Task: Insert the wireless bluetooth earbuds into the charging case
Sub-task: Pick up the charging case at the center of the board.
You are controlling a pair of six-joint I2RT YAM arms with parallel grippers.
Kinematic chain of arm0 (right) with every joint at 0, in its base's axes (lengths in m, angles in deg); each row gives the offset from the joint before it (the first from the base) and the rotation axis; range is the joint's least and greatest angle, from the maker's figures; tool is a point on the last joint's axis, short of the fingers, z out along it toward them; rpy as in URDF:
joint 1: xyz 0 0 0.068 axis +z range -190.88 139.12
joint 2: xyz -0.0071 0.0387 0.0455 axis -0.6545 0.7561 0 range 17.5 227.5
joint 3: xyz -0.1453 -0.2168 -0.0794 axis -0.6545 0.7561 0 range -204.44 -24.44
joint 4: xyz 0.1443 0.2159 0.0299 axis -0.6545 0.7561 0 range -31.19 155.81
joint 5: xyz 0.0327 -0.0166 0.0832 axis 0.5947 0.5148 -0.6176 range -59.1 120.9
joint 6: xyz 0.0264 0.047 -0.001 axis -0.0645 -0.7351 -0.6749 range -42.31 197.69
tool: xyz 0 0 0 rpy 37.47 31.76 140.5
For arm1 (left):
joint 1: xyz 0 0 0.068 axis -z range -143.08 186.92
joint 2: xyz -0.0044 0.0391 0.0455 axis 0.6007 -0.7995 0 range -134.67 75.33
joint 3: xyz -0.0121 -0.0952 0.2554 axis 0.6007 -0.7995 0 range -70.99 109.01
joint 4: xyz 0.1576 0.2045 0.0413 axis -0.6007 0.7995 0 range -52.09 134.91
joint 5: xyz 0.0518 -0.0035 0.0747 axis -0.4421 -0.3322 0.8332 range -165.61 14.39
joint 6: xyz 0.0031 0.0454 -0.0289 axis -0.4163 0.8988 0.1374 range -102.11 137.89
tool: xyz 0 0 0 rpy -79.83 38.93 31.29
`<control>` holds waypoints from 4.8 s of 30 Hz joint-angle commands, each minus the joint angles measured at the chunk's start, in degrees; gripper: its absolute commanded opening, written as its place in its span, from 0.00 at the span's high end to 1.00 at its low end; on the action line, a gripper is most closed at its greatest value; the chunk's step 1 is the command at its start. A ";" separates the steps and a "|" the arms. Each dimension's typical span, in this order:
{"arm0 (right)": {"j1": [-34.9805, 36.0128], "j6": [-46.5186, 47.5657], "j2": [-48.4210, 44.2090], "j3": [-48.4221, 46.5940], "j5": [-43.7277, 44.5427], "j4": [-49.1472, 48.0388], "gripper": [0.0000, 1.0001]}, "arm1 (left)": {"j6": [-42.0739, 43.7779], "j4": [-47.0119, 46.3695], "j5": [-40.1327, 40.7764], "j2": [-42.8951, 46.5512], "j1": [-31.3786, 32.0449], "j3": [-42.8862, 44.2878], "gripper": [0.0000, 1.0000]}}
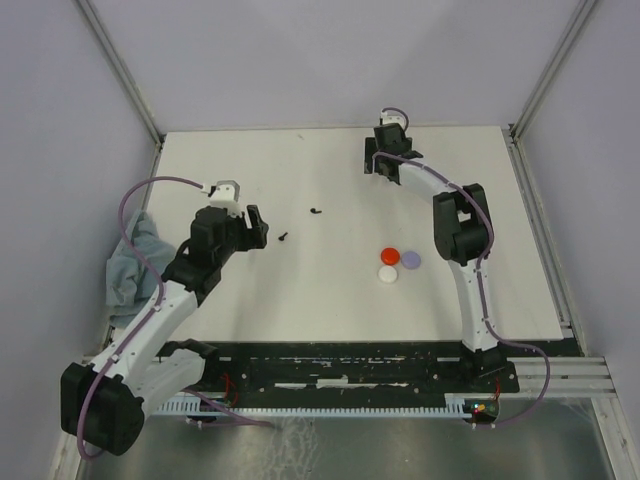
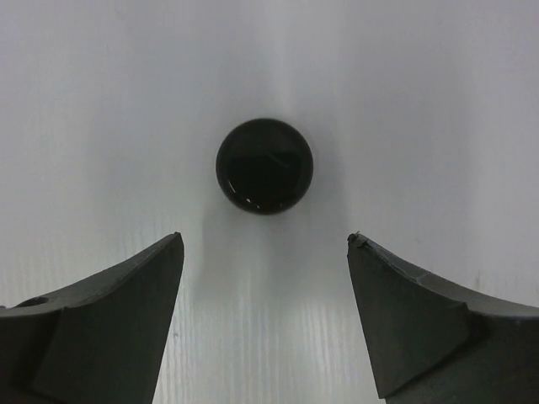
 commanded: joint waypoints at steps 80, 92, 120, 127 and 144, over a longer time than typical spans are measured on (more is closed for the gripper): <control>22.72 31.44 -63.06 58.26 -38.30 -38.37 0.70 | -29.38 -15.36 -51.07 -17.02 3.23 20.11 0.44; 23.66 32.61 -62.95 57.18 -39.77 -38.71 0.71 | -27.94 -14.16 -49.09 -19.61 4.87 21.75 0.55; 23.61 31.44 -63.87 57.19 -38.34 -39.43 0.58 | -15.15 -3.66 -45.51 -18.91 6.43 26.41 0.85; 20.54 28.13 -67.17 55.82 -45.05 -31.87 0.36 | 2.06 6.95 -43.48 -17.62 6.35 31.63 0.97; 12.63 15.66 -66.35 54.16 -66.55 -33.05 0.31 | 24.49 13.06 -56.15 -15.82 6.42 35.48 0.93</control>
